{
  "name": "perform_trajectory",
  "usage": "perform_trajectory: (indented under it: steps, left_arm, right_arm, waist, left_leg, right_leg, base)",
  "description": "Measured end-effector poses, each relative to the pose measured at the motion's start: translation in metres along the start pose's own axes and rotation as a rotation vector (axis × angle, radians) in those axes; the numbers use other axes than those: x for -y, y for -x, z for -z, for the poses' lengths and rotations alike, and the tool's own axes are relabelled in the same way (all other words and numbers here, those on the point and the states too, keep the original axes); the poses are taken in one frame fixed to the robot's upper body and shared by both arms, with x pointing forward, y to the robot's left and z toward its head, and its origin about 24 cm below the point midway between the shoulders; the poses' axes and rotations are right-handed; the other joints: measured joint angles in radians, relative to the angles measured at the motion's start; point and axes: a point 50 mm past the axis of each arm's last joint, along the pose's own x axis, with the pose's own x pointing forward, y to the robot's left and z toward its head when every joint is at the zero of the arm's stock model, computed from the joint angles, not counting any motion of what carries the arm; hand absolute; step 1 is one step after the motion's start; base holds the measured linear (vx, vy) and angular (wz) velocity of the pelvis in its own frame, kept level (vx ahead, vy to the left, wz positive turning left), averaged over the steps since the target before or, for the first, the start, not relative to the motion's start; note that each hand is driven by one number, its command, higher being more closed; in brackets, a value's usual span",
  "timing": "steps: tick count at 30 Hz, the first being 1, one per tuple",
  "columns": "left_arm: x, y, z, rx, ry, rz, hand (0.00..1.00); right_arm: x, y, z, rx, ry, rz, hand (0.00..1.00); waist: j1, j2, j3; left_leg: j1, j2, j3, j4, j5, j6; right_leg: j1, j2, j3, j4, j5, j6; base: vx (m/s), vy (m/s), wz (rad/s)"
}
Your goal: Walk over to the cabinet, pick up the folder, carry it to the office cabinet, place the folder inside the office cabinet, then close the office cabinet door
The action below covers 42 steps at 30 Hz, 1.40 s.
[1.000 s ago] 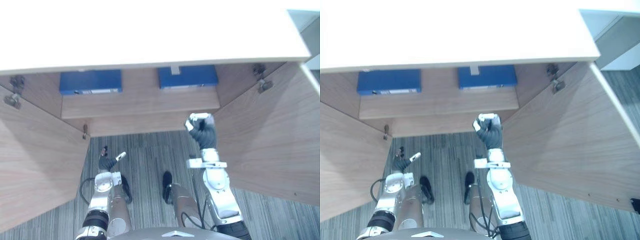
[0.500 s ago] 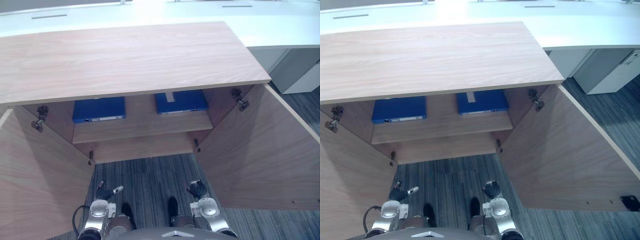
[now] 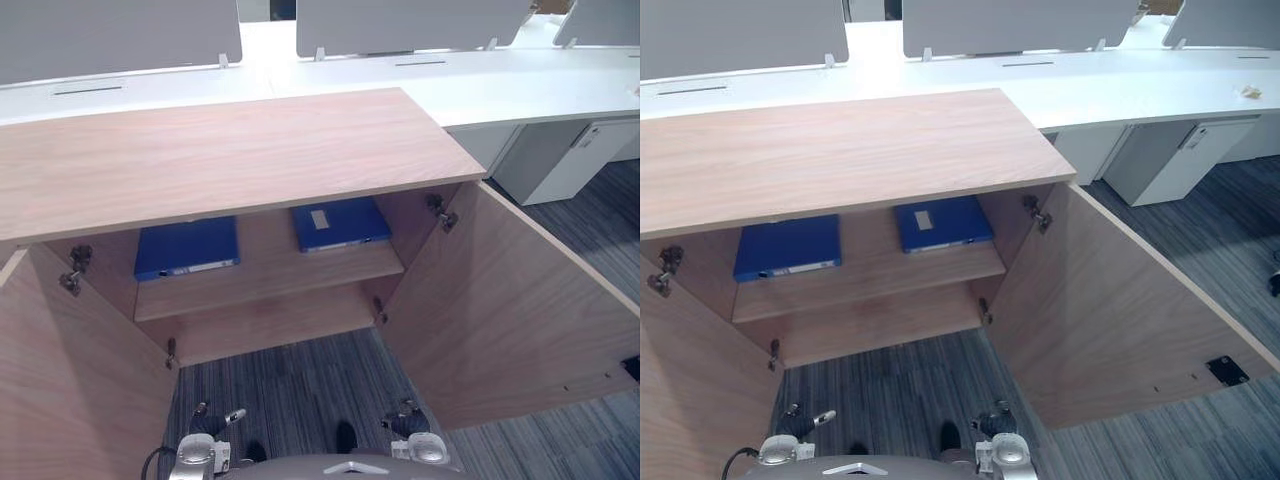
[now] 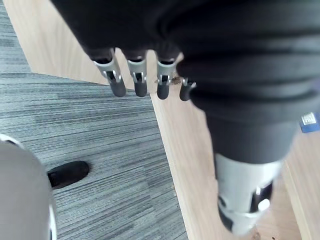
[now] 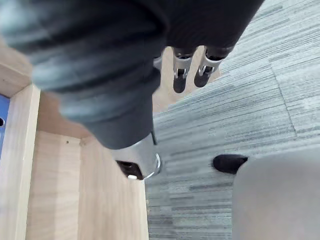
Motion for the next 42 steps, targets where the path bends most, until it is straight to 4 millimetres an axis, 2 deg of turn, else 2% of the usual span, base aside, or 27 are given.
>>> perform_trajectory:
  steps: [5,11,18,21,25,26,28,31,34,36,42]
  left_arm:
    - [0.000,0.000,0.001,-0.006,-0.001,0.002,0.00]
    - [-0.001,0.000,0.003,-0.024,-0.007,0.000,0.00]
    - [-0.012,-0.002,0.002,-0.020,-0.020,-0.021,0.00]
    - [-0.013,-0.003,0.000,-0.015,-0.022,-0.019,0.00]
    - [-0.012,-0.005,-0.011,0.017,-0.019,-0.006,0.00]
    - [-0.012,-0.006,-0.013,0.022,-0.019,-0.006,0.00]
    - [-0.012,-0.006,-0.017,0.036,-0.019,-0.005,0.00]
    - [-0.011,-0.006,-0.018,0.045,-0.030,0.005,0.00]
    - [-0.009,-0.006,-0.018,0.052,-0.057,0.025,0.00]
    - [-0.006,-0.005,-0.018,0.059,-0.073,0.038,0.00]
    - [-0.001,-0.002,-0.010,0.050,-0.105,0.065,0.00]
  right_arm:
    - [0.008,0.000,0.010,-0.061,-0.106,0.042,0.00]
    - [0.033,0.001,0.017,-0.091,-0.320,0.161,0.00]
    - [0.105,0.012,-0.001,0.074,-0.650,0.467,0.00]
    - [0.133,0.018,-0.016,0.168,-0.727,0.571,0.00]
    - [0.181,0.026,-0.056,0.352,-0.736,0.676,0.00]
    - [0.187,0.027,-0.062,0.373,-0.729,0.686,0.00]
    - [0.208,0.031,-0.088,0.462,-0.704,0.710,0.00]
    - [0.228,0.037,-0.120,0.562,-0.672,0.723,0.00]
    - [0.238,0.043,-0.146,0.637,-0.612,0.710,0.00]
    - [0.240,0.045,-0.161,0.674,-0.573,0.696,0.00]
    - [0.235,0.048,-0.189,0.754,-0.442,0.619,0.00]
  waist:
    - [-0.003,0.001,-0.002]
    - [-0.028,0.008,-0.012]
    - [-0.076,0.017,-0.024]
    - [-0.085,0.027,-0.032]
    - [-0.114,0.066,-0.031]
    - [-0.117,0.072,-0.030]
    - [-0.124,0.097,-0.018]
    - [-0.134,0.123,-0.003]
    - [-0.136,0.139,0.009]
    - [-0.137,0.139,0.014]
    - [-0.141,0.145,0.018]
  left_leg:
    - [0.019,-0.005,0.021,0.006,-0.010,0.015]
    - [0.049,-0.002,0.097,0.006,-0.044,0.014]
    - [0.069,0.007,0.194,0.014,-0.085,0.001]
    - [0.063,0.021,0.235,0.055,-0.121,0.000]
    - [0.046,0.024,0.260,0.086,-0.146,0.015]
    - [0.046,0.025,0.262,0.090,-0.149,0.016]
    - [0.046,0.032,0.272,0.109,-0.168,0.020]
    - [0.031,0.032,0.275,0.126,-0.181,0.021]
    - [0.018,0.033,0.275,0.136,-0.185,0.023]
    - [0.014,0.033,0.275,0.137,-0.185,0.023]
    - [-0.003,0.033,0.259,0.145,-0.185,0.023]
  right_leg:
    - [0.011,0.001,0.025,0.000,0.010,0.010]
    - [-0.002,0.013,0.095,-0.001,0.001,-0.002]
    - [-0.029,0.035,0.184,0.004,-0.003,-0.008]
    - [-0.043,0.048,0.221,0.009,-0.005,-0.011]
    - [-0.060,0.054,0.236,0.011,0.000,-0.005]
    - [-0.060,0.056,0.236,0.011,0.000,-0.005]
    - [-0.061,0.061,0.238,0.014,0.000,-0.005]
    - [-0.073,0.060,0.238,0.015,0.000,-0.005]
    - [-0.083,0.058,0.237,0.015,0.000,-0.005]
    - [-0.088,0.058,0.237,0.014,0.000,-0.005]
    - [-0.092,0.051,0.218,-0.001,0.003,0.001]
  base:
    - [0.05,0.010,-0.16]
    - [0.00,0.000,-0.38]
    - [0.01,-0.007,-0.42]
    - [0.04,-0.020,-0.44]
    - [0.05,-0.020,-0.23]
    - [0.04,-0.020,-0.21]
    - [0.03,-0.032,-0.20]
    - [-0.01,-0.045,-0.10]
    - [-0.04,-0.062,-0.02]
    - [-0.05,-0.055,0.00]
    - [-0.06,-0.067,0.07]
